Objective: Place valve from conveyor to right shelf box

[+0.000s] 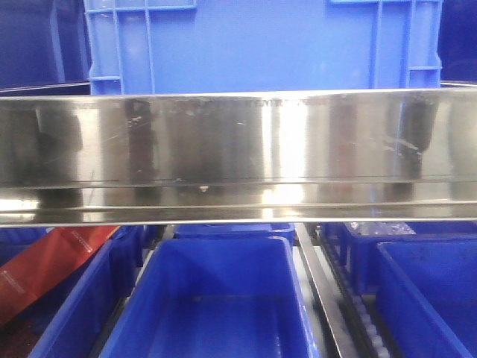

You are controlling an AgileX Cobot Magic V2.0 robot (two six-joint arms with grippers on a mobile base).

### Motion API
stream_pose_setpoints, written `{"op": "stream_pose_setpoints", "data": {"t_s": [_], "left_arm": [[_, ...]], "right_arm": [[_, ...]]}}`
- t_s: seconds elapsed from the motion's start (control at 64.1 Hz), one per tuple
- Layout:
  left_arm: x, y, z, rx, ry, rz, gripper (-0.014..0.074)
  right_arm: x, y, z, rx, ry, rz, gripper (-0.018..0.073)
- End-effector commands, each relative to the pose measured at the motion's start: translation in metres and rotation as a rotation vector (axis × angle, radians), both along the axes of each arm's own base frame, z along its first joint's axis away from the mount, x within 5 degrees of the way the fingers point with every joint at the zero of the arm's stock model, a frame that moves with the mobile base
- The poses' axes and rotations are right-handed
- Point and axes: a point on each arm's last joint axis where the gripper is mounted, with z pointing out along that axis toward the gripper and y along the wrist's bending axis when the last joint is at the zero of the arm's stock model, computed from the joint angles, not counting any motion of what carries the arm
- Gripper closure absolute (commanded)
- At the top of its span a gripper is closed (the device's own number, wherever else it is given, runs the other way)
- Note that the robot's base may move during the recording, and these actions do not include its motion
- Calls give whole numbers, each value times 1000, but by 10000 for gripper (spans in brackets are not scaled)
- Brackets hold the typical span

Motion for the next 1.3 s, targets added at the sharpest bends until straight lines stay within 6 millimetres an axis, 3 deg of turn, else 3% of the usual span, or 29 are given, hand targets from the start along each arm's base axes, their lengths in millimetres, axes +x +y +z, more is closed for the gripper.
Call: {"op": "stream_pose_setpoints", "data": {"t_s": [0.0, 0.421, 0.874, 1.28], "left_arm": [[-1, 0, 2, -10, -23, 2, 708], [-1, 1, 2, -10, -23, 6, 708], [1, 21, -3, 5, 31, 377, 708], [1, 22, -2, 8, 26, 391, 708]], "right_arm": [[0, -1, 2, 0, -25, -9, 722], [0, -1, 2, 0, -25, -9, 722], [0, -1, 2, 0, -25, -9, 722], [0, -1, 2, 0, -25, -9, 722]]}}
